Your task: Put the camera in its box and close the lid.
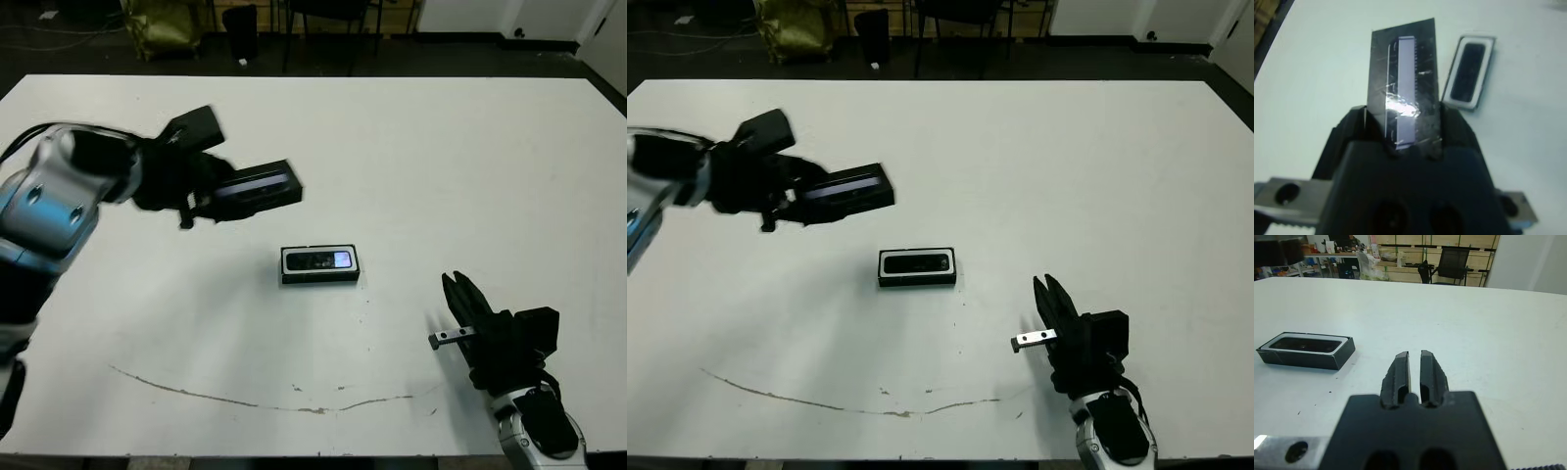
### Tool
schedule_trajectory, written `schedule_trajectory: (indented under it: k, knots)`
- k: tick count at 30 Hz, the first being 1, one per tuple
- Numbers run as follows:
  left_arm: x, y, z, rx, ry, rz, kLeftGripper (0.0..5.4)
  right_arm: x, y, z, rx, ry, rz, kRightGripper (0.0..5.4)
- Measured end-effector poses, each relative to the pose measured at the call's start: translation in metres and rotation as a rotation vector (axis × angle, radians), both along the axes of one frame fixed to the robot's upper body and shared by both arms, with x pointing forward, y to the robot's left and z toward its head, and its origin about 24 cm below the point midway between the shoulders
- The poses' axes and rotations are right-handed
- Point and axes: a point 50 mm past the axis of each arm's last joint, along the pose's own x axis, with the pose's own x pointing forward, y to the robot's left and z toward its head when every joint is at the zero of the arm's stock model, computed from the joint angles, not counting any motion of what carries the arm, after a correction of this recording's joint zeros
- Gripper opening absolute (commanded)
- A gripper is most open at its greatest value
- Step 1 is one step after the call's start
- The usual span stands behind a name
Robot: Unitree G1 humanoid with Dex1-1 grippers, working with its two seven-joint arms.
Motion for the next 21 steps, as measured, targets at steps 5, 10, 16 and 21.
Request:
schedule_trajectory:
  k: [5,10,16,21]
  knots:
    - [-0.003,-0.018,-0.005,-0.006,0.015,-0.079,2.21,-0.002,0.000,-0.001,-0.001,0.005,-0.003,0.00]
    - [-0.010,-0.025,-0.011,0.009,0.019,-0.116,2.21,-0.002,0.000,-0.001,0.004,-0.003,0.001,0.00]
    - [-0.010,-0.029,-0.024,0.043,0.062,-0.132,2.21,-0.002,0.000,-0.002,0.020,0.003,0.001,0.00]
    - [-0.005,-0.036,-0.030,0.107,0.061,-0.144,2.21,-0.002,0.003,-0.003,0.024,0.007,0.004,0.00]
